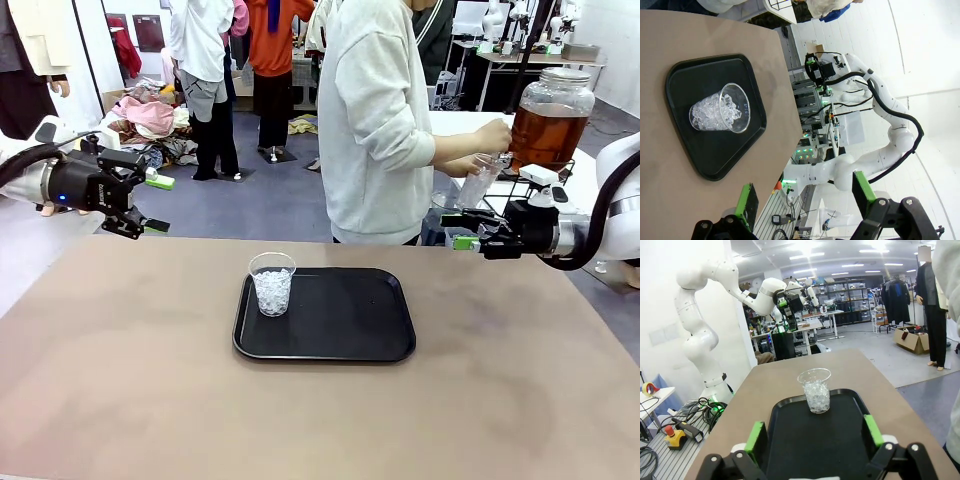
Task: Pour the drink into the iced cup.
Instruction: Pick up the iced cup indicated by the human and present it to them.
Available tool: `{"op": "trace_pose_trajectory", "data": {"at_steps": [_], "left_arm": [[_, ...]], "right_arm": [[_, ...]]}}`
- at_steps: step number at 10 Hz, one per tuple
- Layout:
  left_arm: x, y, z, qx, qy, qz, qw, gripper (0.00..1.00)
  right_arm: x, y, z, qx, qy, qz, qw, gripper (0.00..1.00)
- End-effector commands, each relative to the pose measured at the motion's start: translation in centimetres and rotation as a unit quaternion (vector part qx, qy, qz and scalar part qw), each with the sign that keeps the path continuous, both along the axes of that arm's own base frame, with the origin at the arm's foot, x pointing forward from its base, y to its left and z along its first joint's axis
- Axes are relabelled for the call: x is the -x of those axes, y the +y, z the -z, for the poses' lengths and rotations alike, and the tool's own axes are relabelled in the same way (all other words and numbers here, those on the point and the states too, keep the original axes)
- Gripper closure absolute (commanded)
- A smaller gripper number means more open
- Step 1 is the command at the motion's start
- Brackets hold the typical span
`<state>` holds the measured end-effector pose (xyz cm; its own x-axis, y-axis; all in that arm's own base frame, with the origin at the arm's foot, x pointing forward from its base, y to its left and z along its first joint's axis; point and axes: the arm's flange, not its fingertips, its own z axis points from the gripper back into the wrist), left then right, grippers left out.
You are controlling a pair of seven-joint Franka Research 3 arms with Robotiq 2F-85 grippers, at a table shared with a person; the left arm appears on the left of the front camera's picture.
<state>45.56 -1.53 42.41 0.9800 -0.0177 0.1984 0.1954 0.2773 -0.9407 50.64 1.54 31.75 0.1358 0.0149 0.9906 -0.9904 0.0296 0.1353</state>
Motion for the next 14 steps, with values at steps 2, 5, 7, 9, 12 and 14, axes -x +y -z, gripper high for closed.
{"op": "trace_pose_trajectory", "data": {"at_steps": [2,5,7,9,12,14], "left_arm": [[0.06,-0.02,-0.15,-0.001,-0.003,-0.002,1.0,0.0],[0.06,-0.02,-0.15,-0.001,-0.003,-0.002,1.0,0.0],[0.06,-0.02,-0.15,-0.001,-0.003,-0.002,1.0,0.0],[0.06,-0.02,-0.15,-0.001,-0.003,-0.002,1.0,0.0],[0.06,-0.02,-0.15,-0.001,-0.003,-0.002,1.0,0.0],[0.06,-0.02,-0.15,-0.001,-0.003,-0.002,1.0,0.0]], "right_arm": [[-0.16,0.04,-0.3,0.003,0.006,0.002,1.0,0.0],[-0.16,0.04,-0.3,0.003,0.006,0.002,1.0,0.0],[-0.16,0.04,-0.3,0.003,0.006,0.002,1.0,0.0],[-0.16,0.04,-0.3,0.003,0.006,0.002,1.0,0.0],[-0.16,0.04,-0.3,0.003,0.006,0.002,1.0,0.0],[-0.16,0.04,-0.3,0.003,0.006,0.002,1.0,0.0]]}}
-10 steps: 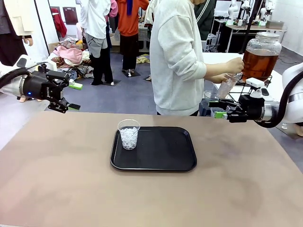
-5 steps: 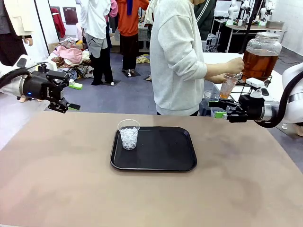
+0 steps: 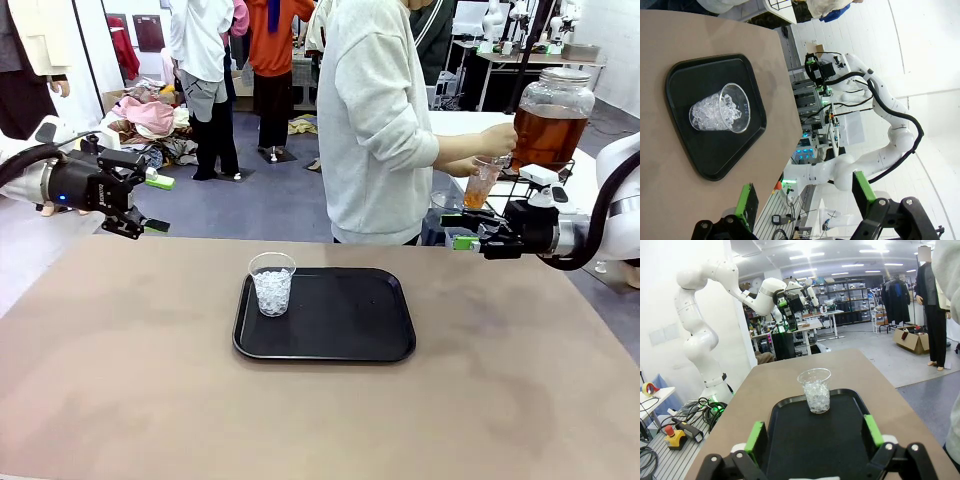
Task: Pour the drink into the iced cup.
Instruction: Pick up the iced cup indicated by the human and present it to them.
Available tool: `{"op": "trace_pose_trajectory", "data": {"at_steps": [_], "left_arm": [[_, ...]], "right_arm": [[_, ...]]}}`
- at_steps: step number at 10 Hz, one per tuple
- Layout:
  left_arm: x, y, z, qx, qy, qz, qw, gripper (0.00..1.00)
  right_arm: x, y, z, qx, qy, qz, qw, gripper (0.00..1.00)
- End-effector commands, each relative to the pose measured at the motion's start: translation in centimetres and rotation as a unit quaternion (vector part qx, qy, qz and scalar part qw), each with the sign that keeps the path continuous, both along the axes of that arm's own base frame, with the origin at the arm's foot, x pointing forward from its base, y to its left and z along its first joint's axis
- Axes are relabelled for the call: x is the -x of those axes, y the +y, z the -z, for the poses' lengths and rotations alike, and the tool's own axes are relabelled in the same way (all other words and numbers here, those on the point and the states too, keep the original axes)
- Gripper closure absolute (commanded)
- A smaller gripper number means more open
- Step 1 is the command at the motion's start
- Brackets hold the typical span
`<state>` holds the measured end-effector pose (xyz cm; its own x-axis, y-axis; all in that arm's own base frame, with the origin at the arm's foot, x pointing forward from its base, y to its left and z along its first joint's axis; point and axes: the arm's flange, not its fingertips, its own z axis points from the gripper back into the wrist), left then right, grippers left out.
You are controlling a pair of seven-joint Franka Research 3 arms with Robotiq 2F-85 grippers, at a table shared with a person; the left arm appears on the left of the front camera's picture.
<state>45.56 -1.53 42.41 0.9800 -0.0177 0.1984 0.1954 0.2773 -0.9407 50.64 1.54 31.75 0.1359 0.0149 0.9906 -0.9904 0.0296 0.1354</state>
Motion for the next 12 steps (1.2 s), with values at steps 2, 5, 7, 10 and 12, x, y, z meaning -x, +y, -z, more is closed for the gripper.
{"op": "trace_pose_trajectory", "data": {"at_steps": [2,5,7,10,12], "left_arm": [[0.06,-0.02,-0.15,-0.001,-0.003,-0.002,1.0,0.0],[0.06,-0.02,-0.15,-0.001,-0.003,-0.002,1.0,0.0],[0.06,-0.02,-0.15,-0.001,-0.003,-0.002,1.0,0.0],[0.06,-0.02,-0.15,-0.001,-0.003,-0.002,1.0,0.0],[0.06,-0.02,-0.15,-0.001,-0.003,-0.002,1.0,0.0]], "right_arm": [[-0.16,0.04,-0.3,0.003,0.006,0.002,1.0,0.0],[-0.16,0.04,-0.3,0.003,0.006,0.002,1.0,0.0],[-0.16,0.04,-0.3,0.003,0.006,0.002,1.0,0.0],[-0.16,0.04,-0.3,0.003,0.006,0.002,1.0,0.0],[-0.16,0.04,-0.3,0.003,0.006,0.002,1.0,0.0]]}}
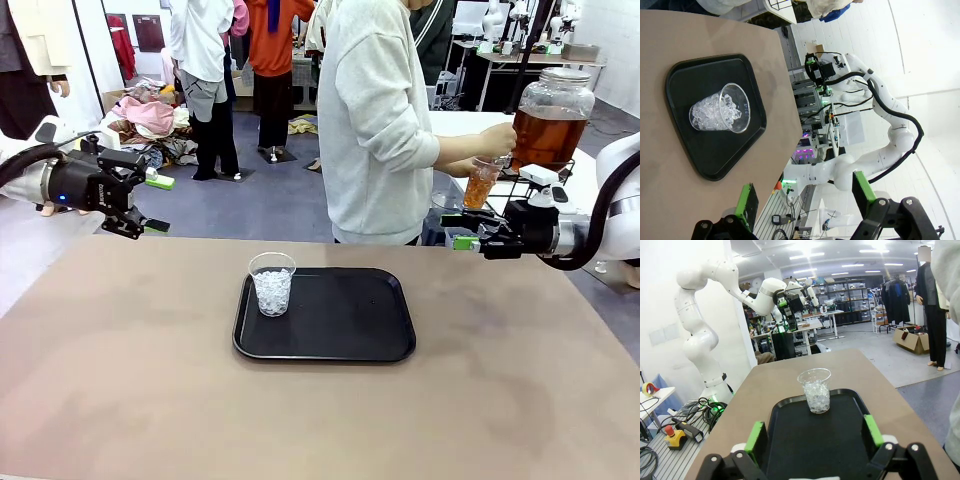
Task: Pour the drink into the iced cup.
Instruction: Pick up the iced cup indicated by the human and present it to them.
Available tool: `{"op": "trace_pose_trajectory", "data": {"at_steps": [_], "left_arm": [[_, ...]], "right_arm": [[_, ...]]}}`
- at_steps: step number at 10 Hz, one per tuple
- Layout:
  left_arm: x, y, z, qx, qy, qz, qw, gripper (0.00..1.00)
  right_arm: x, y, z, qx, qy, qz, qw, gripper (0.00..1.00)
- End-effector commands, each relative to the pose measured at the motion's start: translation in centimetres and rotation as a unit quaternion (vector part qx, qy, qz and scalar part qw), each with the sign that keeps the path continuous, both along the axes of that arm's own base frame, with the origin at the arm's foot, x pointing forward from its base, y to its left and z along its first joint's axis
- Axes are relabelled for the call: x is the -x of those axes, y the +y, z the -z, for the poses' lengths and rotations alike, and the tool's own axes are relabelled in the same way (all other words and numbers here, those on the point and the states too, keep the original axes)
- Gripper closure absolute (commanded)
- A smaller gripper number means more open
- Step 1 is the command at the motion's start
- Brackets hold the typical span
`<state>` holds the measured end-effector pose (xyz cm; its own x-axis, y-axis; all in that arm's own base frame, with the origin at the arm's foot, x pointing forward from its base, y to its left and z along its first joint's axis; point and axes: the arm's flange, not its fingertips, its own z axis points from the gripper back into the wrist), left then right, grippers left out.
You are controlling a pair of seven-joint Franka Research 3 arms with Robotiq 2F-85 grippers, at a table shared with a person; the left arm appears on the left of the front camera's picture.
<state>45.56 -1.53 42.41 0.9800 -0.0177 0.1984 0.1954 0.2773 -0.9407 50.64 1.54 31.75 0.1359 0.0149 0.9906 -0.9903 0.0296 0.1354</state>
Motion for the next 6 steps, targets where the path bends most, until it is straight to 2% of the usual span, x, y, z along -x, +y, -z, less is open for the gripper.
{"op": "trace_pose_trajectory", "data": {"at_steps": [1,6], "left_arm": [[0.06,-0.02,-0.15,-0.001,-0.003,-0.002,1.0,0.0],[0.06,-0.02,-0.15,-0.001,-0.003,-0.002,1.0,0.0]], "right_arm": [[-0.16,0.04,-0.3,0.003,0.005,0.002,1.0,0.0],[-0.16,0.04,-0.3,0.003,0.005,0.002,1.0,0.0]]}}
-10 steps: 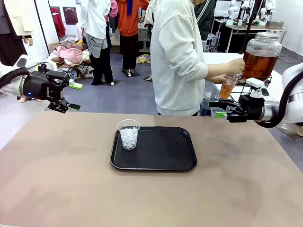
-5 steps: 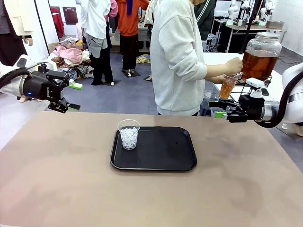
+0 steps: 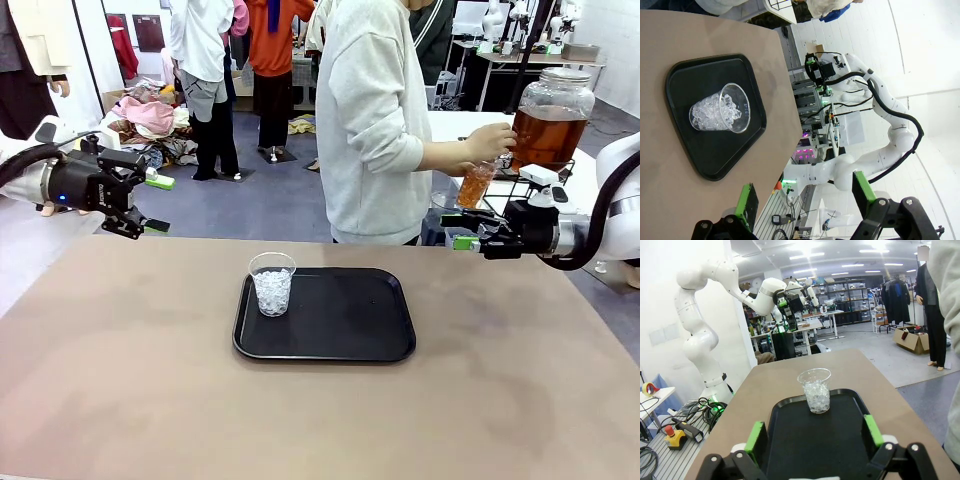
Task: Pour the drink into the iced cup.
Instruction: Pick up the iced cup indicated by the human and present it to them.
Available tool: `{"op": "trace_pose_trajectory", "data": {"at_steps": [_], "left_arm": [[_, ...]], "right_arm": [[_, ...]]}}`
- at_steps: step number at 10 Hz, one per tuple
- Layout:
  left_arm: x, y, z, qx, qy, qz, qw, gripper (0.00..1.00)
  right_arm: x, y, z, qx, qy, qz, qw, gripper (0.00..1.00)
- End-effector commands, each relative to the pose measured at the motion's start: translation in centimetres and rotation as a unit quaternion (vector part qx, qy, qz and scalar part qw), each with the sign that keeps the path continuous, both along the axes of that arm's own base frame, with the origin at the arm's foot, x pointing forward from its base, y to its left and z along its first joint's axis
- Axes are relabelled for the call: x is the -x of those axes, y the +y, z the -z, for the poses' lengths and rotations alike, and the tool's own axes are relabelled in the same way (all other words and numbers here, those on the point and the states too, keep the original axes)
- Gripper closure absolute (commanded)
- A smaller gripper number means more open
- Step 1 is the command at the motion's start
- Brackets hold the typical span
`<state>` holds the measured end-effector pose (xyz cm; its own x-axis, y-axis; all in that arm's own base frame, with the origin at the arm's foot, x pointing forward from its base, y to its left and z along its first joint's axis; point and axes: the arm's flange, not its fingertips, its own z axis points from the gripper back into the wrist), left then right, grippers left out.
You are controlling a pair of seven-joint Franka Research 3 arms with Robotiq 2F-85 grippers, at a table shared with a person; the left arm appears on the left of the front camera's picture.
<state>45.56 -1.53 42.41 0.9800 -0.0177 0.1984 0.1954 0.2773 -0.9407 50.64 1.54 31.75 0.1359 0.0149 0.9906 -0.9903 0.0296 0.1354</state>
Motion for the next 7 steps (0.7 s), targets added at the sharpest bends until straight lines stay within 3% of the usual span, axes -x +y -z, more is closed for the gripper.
{"op": "trace_pose_trajectory", "data": {"at_steps": [1,7], "left_arm": [[0.06,-0.02,-0.15,-0.001,-0.003,-0.002,1.0,0.0],[0.06,-0.02,-0.15,-0.001,-0.003,-0.002,1.0,0.0]], "right_arm": [[-0.16,0.04,-0.3,0.003,0.005,0.002,1.0,0.0],[-0.16,0.04,-0.3,0.003,0.005,0.002,1.0,0.0]]}}
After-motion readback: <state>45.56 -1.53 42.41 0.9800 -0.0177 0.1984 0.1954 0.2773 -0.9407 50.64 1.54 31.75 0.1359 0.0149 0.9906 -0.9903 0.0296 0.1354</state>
